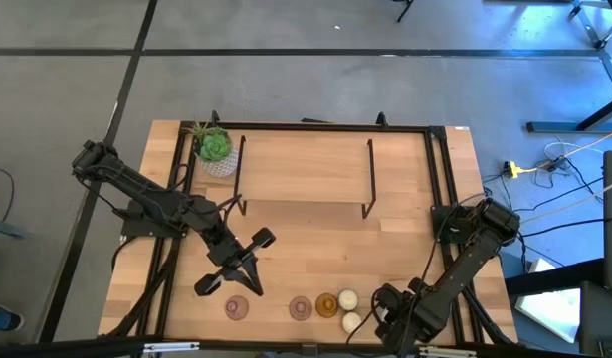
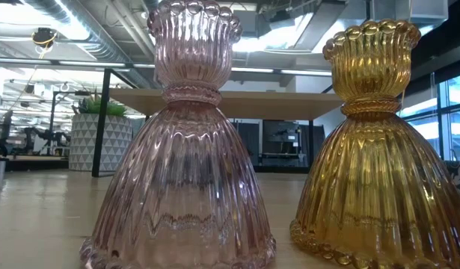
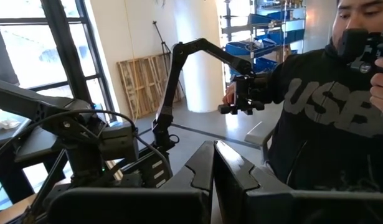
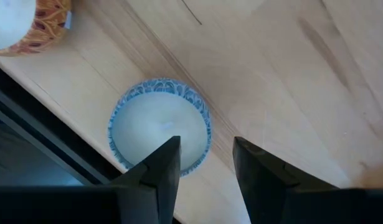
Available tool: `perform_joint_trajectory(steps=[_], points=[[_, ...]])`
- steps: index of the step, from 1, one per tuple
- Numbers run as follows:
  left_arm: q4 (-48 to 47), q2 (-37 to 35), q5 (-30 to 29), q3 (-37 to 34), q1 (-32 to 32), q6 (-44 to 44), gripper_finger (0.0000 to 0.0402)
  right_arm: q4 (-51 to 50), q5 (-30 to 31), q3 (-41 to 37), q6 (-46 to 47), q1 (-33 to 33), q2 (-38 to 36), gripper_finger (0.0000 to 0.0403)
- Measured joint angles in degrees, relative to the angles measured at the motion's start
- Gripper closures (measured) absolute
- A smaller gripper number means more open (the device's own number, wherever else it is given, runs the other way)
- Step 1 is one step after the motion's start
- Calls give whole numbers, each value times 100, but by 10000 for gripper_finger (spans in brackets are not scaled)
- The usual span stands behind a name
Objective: Pick & Place candle stick holders
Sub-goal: Put the light blue scented candle on the shelf
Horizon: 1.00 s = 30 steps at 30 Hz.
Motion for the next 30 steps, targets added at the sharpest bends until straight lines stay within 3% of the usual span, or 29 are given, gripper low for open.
perform_joint_trajectory(steps=[22,30], points=[[4,0,-2,0,-1,0,398,81,68,-3,-88,2,4,253],[4,0,-3,0,-1,-2,398,1159,-7,-4,-433,2,4,253]])
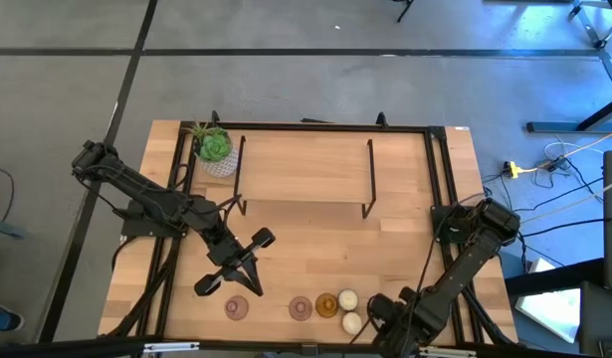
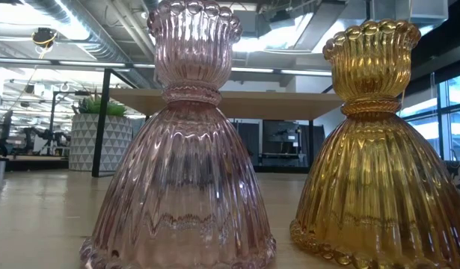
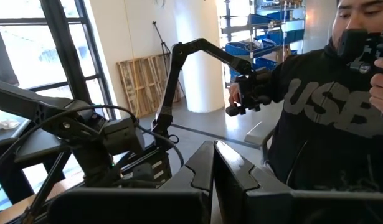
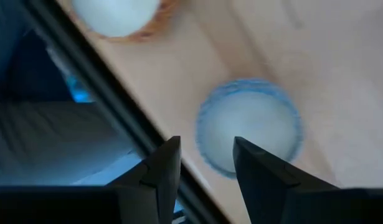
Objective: Pick & Place candle stick holders
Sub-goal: Put the light blue scented candle on the shelf
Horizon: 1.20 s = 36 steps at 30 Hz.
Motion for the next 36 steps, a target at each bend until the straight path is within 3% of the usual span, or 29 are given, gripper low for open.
perform_joint_trajectory(steps=[13,20,25,36], points=[[0,0,-4,0,0,2,398,-105,-404,371,-125,7,0,229],[-36,0,-4,0,0,2,398,-604,-1197,402,352,80,-2,198],[-37,0,-4,0,0,-3,398,-1103,-1016,402,400,142,3,158],[-42,0,-4,0,0,-2,398,-1072,-384,402,502,128,86,67]])
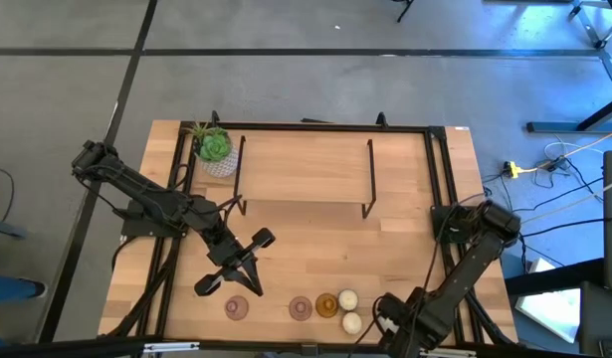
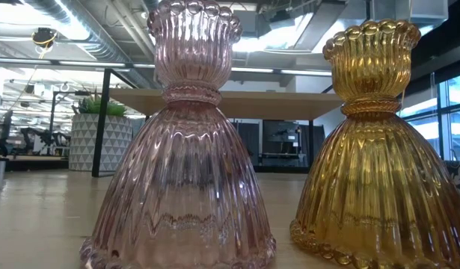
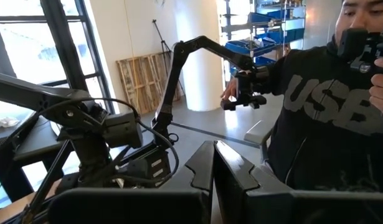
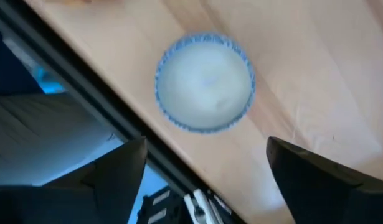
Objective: Pick & Place candle stick holders
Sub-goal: Put the light blue scented candle on the shelf
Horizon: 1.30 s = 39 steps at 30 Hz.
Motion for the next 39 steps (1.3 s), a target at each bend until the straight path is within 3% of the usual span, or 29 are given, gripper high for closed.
perform_joint_trajectory(steps=[8,27,34,39], points=[[-3,0,1,0,0,0,398,-229,99,-9,-2,-207,365,43],[-7,0,0,0,0,4,398,-210,-117,-8,-34,-347,467,43],[-7,0,-2,0,1,7,398,-247,-738,-7,-492,-521,467,43],[-7,0,-4,0,2,9,398,-248,-793,-7,-861,-612,467,43]])
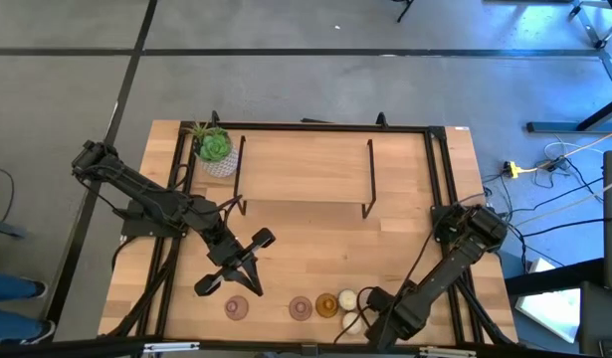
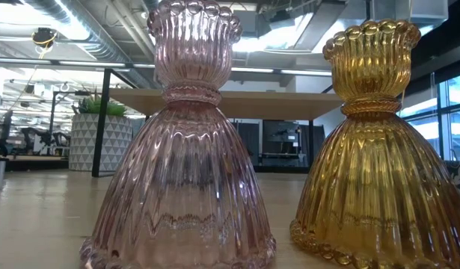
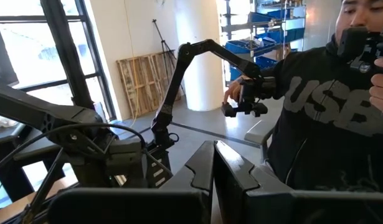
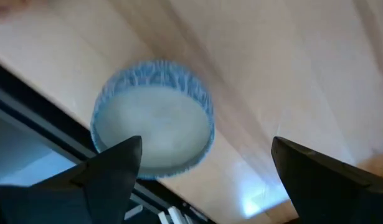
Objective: Pick & Place candle stick holders
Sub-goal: Put the light blue scented candle on the shelf
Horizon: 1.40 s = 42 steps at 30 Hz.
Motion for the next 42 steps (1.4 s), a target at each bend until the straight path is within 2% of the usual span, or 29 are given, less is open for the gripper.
perform_joint_trajectory(steps=[10,16,32,42], points=[[0,0,-29,0,-1,0,398,11,709,12,-16,-54,-266,43],[-2,0,-31,0,-2,0,398,-21,1043,334,18,3,-380,43],[-26,2,-28,0,-2,0,398,278,909,350,558,339,-293,41],[-24,2,-26,0,-2,0,398,50,1094,350,540,361,-291,4]])
